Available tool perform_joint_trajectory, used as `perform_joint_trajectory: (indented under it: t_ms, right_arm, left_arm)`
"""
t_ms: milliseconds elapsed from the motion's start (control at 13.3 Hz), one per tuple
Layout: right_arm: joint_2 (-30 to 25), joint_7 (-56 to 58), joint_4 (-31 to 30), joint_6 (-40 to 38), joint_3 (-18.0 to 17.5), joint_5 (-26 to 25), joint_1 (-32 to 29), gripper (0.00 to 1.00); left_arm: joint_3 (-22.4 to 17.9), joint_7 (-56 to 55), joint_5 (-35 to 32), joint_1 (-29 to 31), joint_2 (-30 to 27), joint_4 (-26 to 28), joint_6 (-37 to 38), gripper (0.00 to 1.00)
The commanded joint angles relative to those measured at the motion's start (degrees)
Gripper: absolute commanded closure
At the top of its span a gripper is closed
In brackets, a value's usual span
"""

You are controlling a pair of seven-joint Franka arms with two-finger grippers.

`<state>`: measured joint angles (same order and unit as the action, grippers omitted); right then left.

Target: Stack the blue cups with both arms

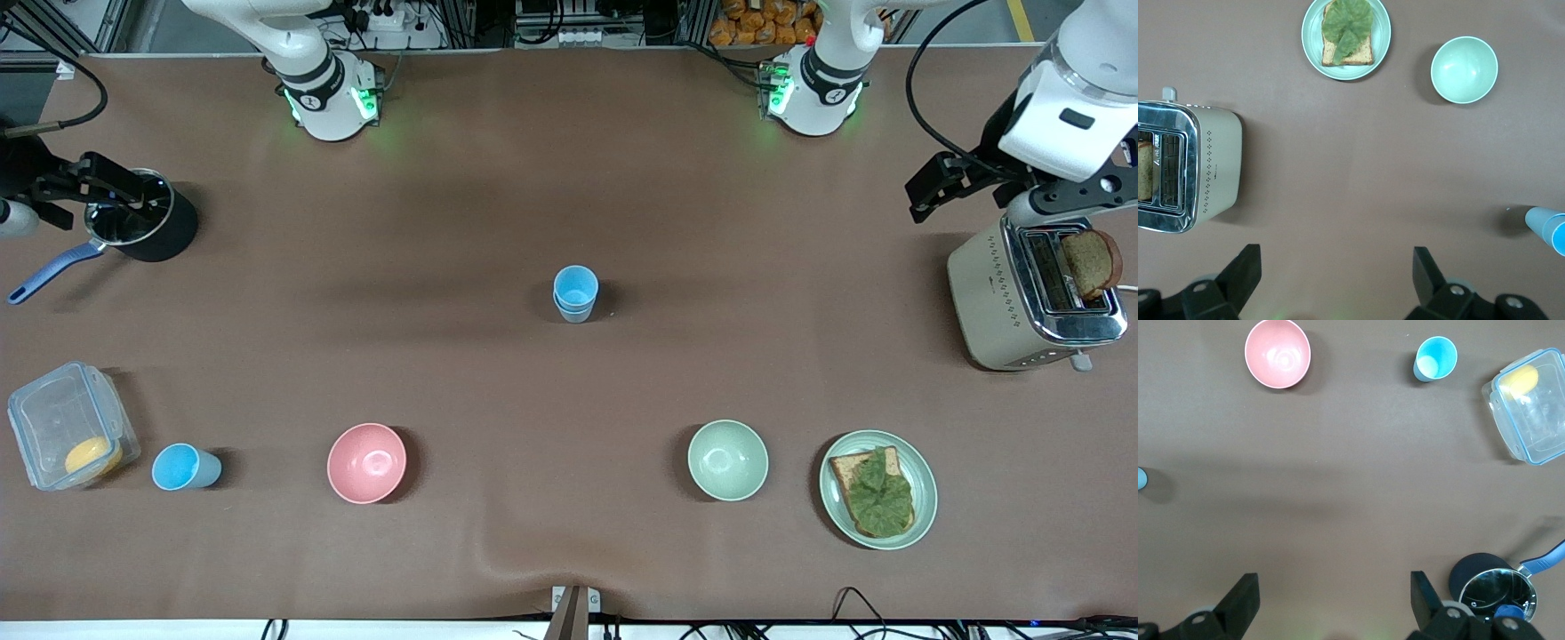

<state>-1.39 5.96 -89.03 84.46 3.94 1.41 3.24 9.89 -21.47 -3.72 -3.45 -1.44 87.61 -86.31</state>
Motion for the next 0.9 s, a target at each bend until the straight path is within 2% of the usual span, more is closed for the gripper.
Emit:
perform_joint_trajectory:
  t_ms: [0,526,826]
  right_arm:
    - [0.0,0.3,1.0,-0.9,0.2,0.0,0.7,0.00]
    - [0.1,0.7,0.9,-1.0,0.3,-0.2,0.5,0.00]
    - [0.1,0.5,0.8,-1.1,0.3,-0.2,0.9,0.00]
  left_arm:
    - [0.0,1.5,1.3,-0.2,-0.8,1.9,0.1,0.00]
    - [-0.4,1.8,2.0,0.5,-0.3,2.1,-1.5,0.00]
    - [-0.8,8.7,2.2,3.9,0.7,2.1,-3.6,0.00]
